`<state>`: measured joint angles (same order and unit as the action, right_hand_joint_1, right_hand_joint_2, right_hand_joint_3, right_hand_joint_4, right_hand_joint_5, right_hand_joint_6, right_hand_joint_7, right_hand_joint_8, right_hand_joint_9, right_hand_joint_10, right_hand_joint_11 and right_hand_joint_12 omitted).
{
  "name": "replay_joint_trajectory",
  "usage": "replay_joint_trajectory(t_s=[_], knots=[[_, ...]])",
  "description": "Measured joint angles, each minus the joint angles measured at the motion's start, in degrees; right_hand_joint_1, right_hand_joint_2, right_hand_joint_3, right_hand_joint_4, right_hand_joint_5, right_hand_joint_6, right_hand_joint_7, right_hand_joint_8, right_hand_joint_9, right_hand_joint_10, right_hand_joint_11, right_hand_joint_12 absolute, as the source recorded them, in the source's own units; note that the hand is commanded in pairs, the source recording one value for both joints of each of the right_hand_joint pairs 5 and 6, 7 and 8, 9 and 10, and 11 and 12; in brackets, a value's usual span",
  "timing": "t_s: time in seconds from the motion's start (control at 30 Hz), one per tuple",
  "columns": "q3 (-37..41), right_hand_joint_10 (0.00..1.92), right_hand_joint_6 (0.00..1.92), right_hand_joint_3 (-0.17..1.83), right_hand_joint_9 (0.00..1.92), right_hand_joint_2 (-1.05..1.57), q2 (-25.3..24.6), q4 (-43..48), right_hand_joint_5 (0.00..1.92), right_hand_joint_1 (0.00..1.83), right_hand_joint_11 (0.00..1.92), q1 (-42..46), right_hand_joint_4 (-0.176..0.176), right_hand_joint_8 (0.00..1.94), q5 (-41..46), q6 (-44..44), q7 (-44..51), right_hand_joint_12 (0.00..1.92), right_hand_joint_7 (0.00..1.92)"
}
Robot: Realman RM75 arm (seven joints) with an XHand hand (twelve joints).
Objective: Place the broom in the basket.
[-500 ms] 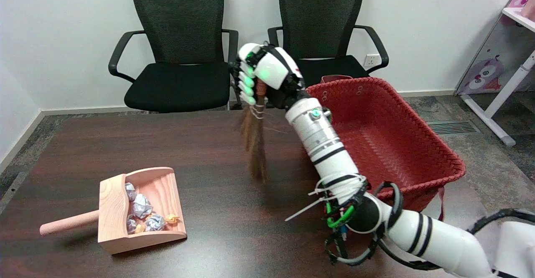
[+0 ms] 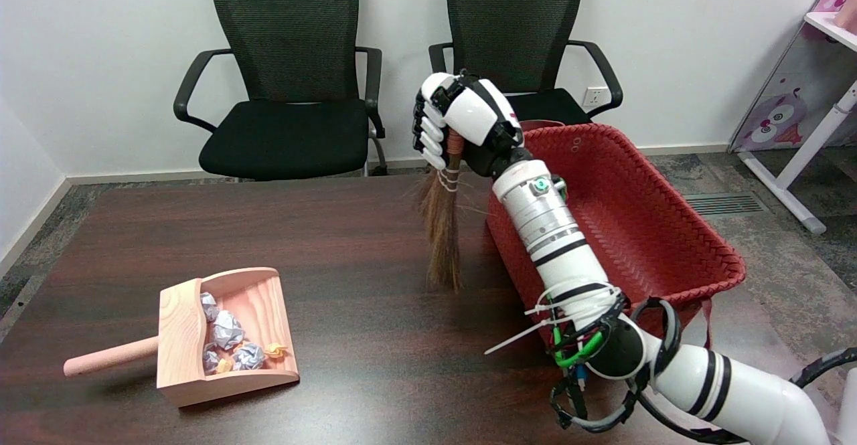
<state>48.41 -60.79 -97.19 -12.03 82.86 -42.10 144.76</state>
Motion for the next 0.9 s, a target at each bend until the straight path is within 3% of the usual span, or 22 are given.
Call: replay_joint_trajectory(t_s=[0.47,0.73,0.9], knots=[[1.6,1.92,1.92,1.66,1.92,1.57,1.8,-2.7,1.92,0.63,1.92,1.6,0.055,1.92,1.1,-0.1,1.2,1.92,1.92],[6.4,1.92,1.92,1.62,1.92,1.57,3.8,-8.0,1.92,0.67,1.92,0.7,0.051,1.92,2.4,5.4,1.4,1.92,1.92],[10.3,1.92,1.92,1.66,1.92,1.57,7.5,-11.1,1.92,0.67,1.92,-1.1,0.049,1.92,5.1,9.0,0.3,1.92,1.92]])
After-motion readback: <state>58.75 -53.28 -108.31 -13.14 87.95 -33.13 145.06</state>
